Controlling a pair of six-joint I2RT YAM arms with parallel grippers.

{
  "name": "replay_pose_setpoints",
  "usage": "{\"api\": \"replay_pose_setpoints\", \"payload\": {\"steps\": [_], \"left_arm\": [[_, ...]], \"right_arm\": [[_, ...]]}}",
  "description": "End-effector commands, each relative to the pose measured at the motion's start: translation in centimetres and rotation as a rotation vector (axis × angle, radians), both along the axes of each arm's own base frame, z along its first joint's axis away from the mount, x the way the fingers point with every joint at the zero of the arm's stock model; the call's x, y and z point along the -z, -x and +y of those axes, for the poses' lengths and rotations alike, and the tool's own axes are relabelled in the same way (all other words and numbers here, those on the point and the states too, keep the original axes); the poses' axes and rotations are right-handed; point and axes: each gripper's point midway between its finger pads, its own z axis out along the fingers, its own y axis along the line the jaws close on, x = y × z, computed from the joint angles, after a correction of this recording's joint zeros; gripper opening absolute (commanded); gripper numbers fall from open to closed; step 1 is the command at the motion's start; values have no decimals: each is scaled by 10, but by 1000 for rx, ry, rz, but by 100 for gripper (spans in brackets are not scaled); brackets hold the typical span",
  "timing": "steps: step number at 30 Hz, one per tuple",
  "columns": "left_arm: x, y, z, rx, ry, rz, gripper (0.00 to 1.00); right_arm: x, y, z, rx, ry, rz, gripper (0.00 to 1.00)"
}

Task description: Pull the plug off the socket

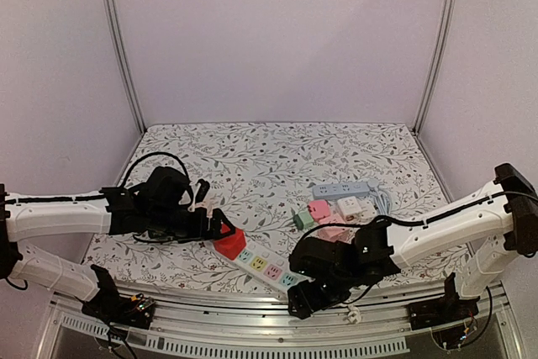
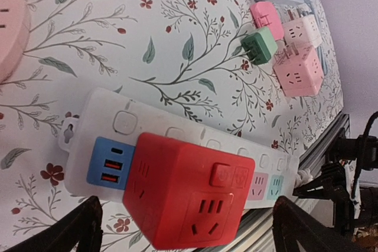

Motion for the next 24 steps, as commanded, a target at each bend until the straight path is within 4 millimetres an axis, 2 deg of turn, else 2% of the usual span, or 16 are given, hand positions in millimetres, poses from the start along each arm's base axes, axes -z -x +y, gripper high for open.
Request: {"api": "replay_pose_setpoints", "payload": {"steps": [1, 3, 7, 12, 16, 20, 24], "left_arm": [[-2, -5, -2, 3, 10, -8, 99], [-3, -6, -4, 9, 19, -12, 98], [-7, -1, -15, 67, 62, -10, 99], [-5, 3, -18, 83, 71, 13, 99], [-4, 6, -16, 76, 76, 28, 98], [-4, 10, -19, 78, 100, 33, 99], [-5, 13, -24, 91, 120, 39, 99]], "right_arm": [[13, 1, -12, 4, 84, -10, 76], [16, -4, -16, 22, 113, -37, 76], [20, -34, -30, 119, 192, -157, 77], [5, -69, -29, 169, 199, -250, 79], [7, -89, -37, 212, 204, -254, 81], [20, -103, -34, 244, 181, -229, 81], [23, -117, -27, 258, 151, -234, 81]]}}
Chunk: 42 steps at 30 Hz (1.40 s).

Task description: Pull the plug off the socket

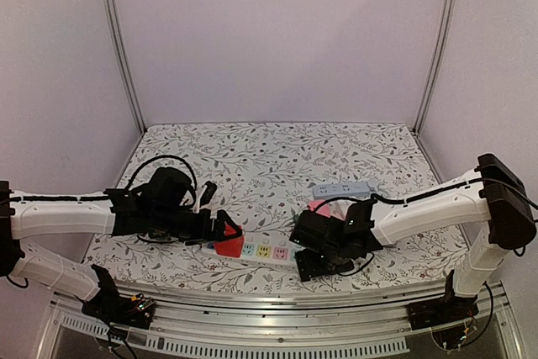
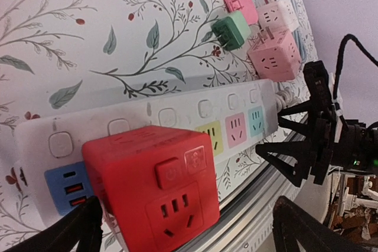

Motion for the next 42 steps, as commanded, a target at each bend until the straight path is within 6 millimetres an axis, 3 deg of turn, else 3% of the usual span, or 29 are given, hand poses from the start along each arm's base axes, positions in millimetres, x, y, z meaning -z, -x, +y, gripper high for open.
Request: {"api": "replay_pose_setpoints", "payload": {"steps": [1, 11, 16, 19, 24, 27, 29, 35, 38, 42], "left_arm": [[-2, 5, -7, 17, 39, 9, 99], [-8, 17, -24, 44, 73, 3, 99], [-7, 21, -35, 56, 77, 14, 99], [-6, 21, -34, 47, 61, 4, 98], [-18, 13, -13, -23, 31, -75, 99], [-25, 12, 1, -55, 43, -101, 100], [-18, 11, 16, -80, 13, -94, 100], [-4, 2, 52, -167, 1, -71, 99], [-6, -2, 62, -198, 14, -88, 100], [11, -8, 85, -281, -65, -75, 100]], "right_arm": [[7, -20, 8, 7, -31, -33, 81], [17, -57, -3, 44, -35, -36, 81], [13, -70, -8, 28, -29, -48, 82], [0, -73, -9, 14, -38, -65, 83], [-32, -68, -12, 16, -70, -71, 84], [-64, -67, -19, 29, -82, -127, 86], [-83, -67, -19, 38, -95, -158, 87], [-122, -57, 16, 22, -162, -231, 89], [-128, -51, 42, 3, -184, -238, 89], [-127, -43, 76, -31, -165, -263, 90]]}}
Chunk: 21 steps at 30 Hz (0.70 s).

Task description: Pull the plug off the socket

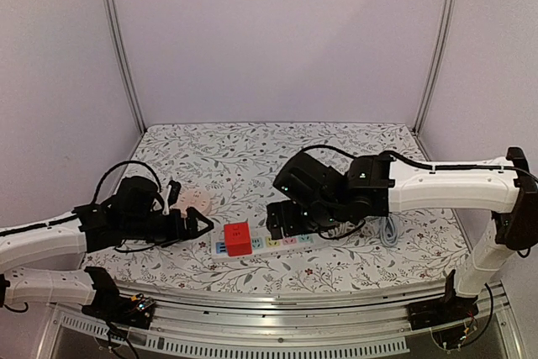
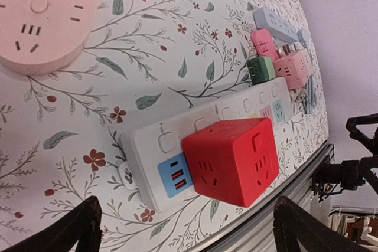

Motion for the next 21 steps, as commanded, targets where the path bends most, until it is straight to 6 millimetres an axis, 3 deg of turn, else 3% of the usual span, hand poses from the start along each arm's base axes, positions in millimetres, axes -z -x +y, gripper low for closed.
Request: {"api": "replay_pose_setpoints", "payload": {"steps": [1, 9, 21], "left_arm": [[23, -4, 30, -90, -107, 30, 100], [25, -4, 40, -91, -96, 35, 99], [36, 6, 36, -30, -41, 38, 99]], "right_arm": [[6, 5, 24, 11, 65, -37, 91], [20, 17, 80, -47, 87, -34, 94], [53, 13, 106, -57, 162, -17, 95]]}}
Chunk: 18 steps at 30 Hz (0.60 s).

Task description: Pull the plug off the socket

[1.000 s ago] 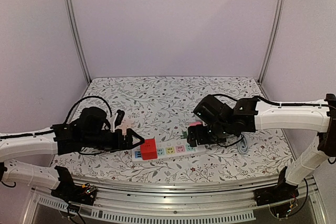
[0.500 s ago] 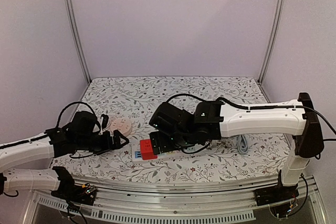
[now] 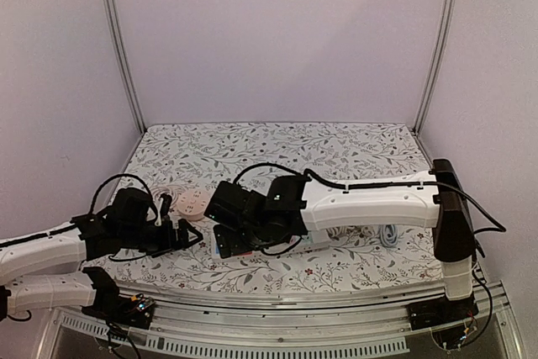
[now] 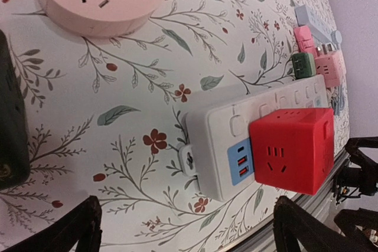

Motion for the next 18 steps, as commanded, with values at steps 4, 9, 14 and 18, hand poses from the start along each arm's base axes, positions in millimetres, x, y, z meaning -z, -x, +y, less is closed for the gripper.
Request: {"api": "replay_pose_setpoints", "payload": {"steps": [4, 9, 14, 18], "left_arm": [[-3, 4, -3, 58, 22, -23, 100], [0, 6, -1, 61, 21, -18, 100], [-3, 7, -4, 68, 43, -26, 100], [-5, 7, -5, 77, 45, -31, 99]], "right_arm": [[20, -4, 4, 10, 76, -4, 96], [28, -13, 11, 11, 123, -43, 92], [35, -26, 11, 31, 173, -109, 87], [48, -31, 12, 38, 182, -84, 82]]}}
